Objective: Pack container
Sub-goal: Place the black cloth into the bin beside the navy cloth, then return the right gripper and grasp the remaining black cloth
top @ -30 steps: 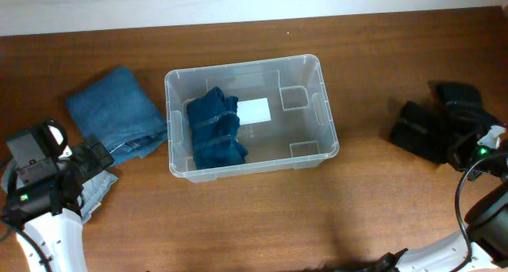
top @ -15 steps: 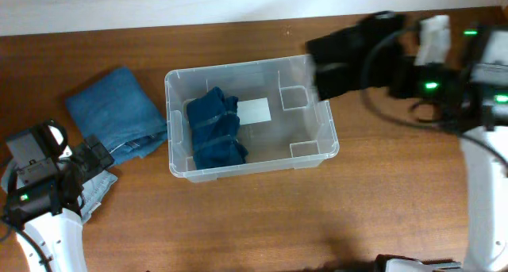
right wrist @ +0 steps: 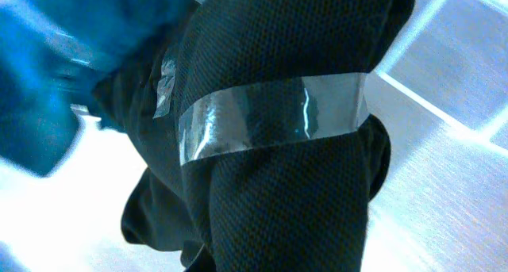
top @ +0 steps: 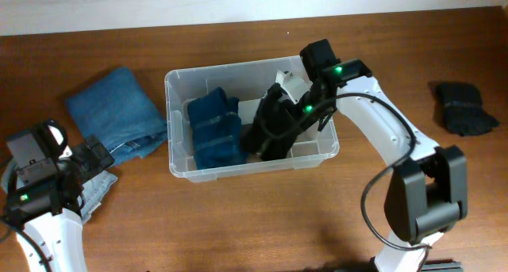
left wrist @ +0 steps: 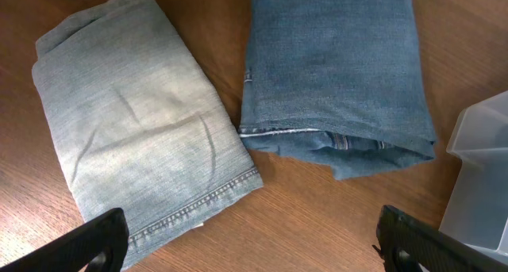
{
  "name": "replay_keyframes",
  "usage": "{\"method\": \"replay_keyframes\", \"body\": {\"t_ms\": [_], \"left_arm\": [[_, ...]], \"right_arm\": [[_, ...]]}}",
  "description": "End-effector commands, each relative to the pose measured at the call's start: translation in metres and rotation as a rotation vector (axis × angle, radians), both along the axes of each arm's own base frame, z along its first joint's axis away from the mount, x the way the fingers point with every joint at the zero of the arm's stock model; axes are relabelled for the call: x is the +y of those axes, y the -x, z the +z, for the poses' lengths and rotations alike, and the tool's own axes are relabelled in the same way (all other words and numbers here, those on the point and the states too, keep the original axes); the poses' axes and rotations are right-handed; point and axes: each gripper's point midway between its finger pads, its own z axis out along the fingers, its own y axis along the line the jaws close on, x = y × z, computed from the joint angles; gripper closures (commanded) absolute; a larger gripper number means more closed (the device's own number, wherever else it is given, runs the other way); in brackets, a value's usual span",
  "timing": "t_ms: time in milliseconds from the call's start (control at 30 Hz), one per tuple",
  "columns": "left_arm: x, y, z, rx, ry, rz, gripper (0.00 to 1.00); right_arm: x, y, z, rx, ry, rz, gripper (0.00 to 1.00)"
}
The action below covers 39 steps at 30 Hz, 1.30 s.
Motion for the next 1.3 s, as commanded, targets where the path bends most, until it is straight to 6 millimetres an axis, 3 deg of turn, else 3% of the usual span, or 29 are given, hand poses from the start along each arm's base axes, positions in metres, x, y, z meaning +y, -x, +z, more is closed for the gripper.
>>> {"method": "replay_keyframes", "body": {"t_ms": [0, 33, 200, 400, 467, 500, 567, 667, 733, 800, 967, 1033, 1133, 1267], "left_arm": [[0.004, -0.002, 0.009, -0.022, -0.006, 0.016, 0.01], [0.004, -0.002, 0.009, -0.022, -0.006, 0.016, 0.01], [0.003, -0.002, 0.009, -0.022, -0.003, 0.013, 0.01], [0.003, -0.002, 0.008, -0.020, -0.002, 0.013, 0.01], [0.003, -0.002, 0.008, -0.020, -0.002, 0.013, 0.01], [0.003, -0.002, 0.008, -0.019, -0.003, 0.013, 0.01], [0.003, -0.002, 0.008, -0.019, -0.003, 0.013, 0.01], [0.003, -0.002, 0.008, -0.019, -0.002, 0.013, 0.00], [0.003, -0.002, 0.008, -0.020, -0.003, 0.013, 0.01], [0.003, -0.002, 0.008, -0.019, -0.003, 0.013, 0.01], [0.003, -0.002, 0.008, -0.019, -0.002, 0.013, 0.01], [0.003, -0.002, 0.008, -0.019, -0.002, 0.013, 0.01], [0.003, -0.002, 0.008, -0.019, -0.002, 0.013, 0.01], [0.002, -0.001, 0.008, -0.016, -0.001, 0.013, 0.00]], "right_arm": [[-0.033, -0.018, -0.003, -0.095, 0.209, -0.033, 0.40], [-0.045, -0.026, 0.004, -0.128, 0.269, -0.085, 0.01], [-0.058, -0.050, 0.065, -0.279, 0.340, -0.174, 0.02], [-0.066, -0.059, 0.143, -0.416, 0.272, -0.297, 0.02], [-0.093, -0.064, 0.163, -0.460, 0.269, -0.464, 0.02], [-0.125, -0.066, 0.175, -0.480, 0.263, -0.642, 0.02], [-0.166, -0.064, 0.181, -0.462, 0.235, -0.823, 0.02], [-0.234, -0.054, 0.167, -0.371, 0.194, -1.050, 0.02], [-0.289, -0.044, 0.142, -0.268, 0.128, -1.174, 0.02], [-0.323, -0.037, 0.124, -0.212, 0.095, -1.244, 0.02], [-0.405, -0.012, 0.059, -0.065, 0.047, -1.345, 0.02], [-0.424, -0.001, 0.029, 0.007, 0.028, -1.359, 0.02], [-0.435, 0.006, -0.010, 0.108, -0.083, -1.391, 0.02], [-0.445, 0.014, -0.046, 0.190, -0.161, -1.425, 0.02]]}}
